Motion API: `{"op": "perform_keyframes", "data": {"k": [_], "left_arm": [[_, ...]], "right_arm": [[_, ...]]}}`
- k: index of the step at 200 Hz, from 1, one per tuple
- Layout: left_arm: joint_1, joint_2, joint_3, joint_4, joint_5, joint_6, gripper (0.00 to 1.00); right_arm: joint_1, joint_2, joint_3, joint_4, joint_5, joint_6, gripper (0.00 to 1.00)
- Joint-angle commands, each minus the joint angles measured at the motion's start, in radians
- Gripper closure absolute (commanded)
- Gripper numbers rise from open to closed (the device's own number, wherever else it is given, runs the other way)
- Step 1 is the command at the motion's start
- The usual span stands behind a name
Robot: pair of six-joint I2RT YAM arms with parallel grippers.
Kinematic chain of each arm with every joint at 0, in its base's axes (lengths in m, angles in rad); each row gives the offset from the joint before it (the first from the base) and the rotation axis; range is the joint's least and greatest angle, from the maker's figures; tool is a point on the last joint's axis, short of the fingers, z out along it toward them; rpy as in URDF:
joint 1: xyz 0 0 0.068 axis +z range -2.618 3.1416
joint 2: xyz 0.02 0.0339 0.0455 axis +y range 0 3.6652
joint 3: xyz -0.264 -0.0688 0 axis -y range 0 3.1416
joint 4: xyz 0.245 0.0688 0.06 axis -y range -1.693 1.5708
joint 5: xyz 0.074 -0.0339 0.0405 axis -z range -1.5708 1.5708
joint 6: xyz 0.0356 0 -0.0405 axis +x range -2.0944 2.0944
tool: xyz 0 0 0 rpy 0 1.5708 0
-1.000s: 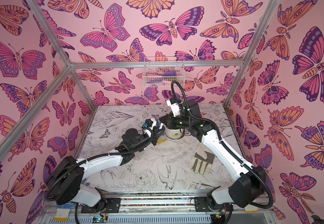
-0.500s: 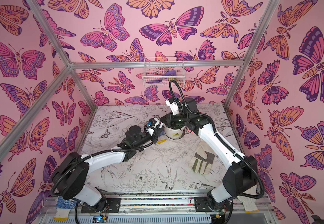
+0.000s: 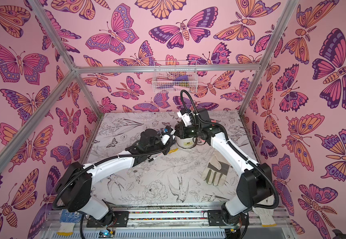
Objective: Insert the pens into the pen caps
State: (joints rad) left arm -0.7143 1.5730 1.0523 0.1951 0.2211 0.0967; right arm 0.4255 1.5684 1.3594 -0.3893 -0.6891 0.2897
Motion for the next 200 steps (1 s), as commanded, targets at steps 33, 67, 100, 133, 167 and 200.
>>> {"op": "perform_keyframes", "data": {"k": [33,67,100,133,167,200], "left_arm": [[-0.03,-0.099,0.045,1.099,-0.019,-0.064,1.0],[-0.028,-0.139,-0.096,1.058,0.005,-0.248,1.0],[-0.058,-0.178,-0.22,1.015,0.023,-0.33,1.0],[-0.132,-0.213,-0.257,0.841,0.038,-0.247,1.0],[-0.154,-0.195,-0.282,0.822,0.031,-0.25,1.0],[-0.164,-0.183,-0.284,0.822,0.017,-0.243,1.0]], "right_arm": [[0.055,0.074,-0.125,-0.324,-0.247,0.065,1.0],[0.037,0.048,-0.099,-0.259,-0.235,0.092,1.0],[0.014,0.017,-0.084,-0.15,-0.253,0.167,1.0],[0.013,-0.023,-0.067,-0.077,-0.259,0.212,1.0],[0.013,-0.048,-0.042,-0.037,-0.276,0.248,0.97],[0.014,-0.063,-0.04,-0.027,-0.283,0.261,0.88]]}}
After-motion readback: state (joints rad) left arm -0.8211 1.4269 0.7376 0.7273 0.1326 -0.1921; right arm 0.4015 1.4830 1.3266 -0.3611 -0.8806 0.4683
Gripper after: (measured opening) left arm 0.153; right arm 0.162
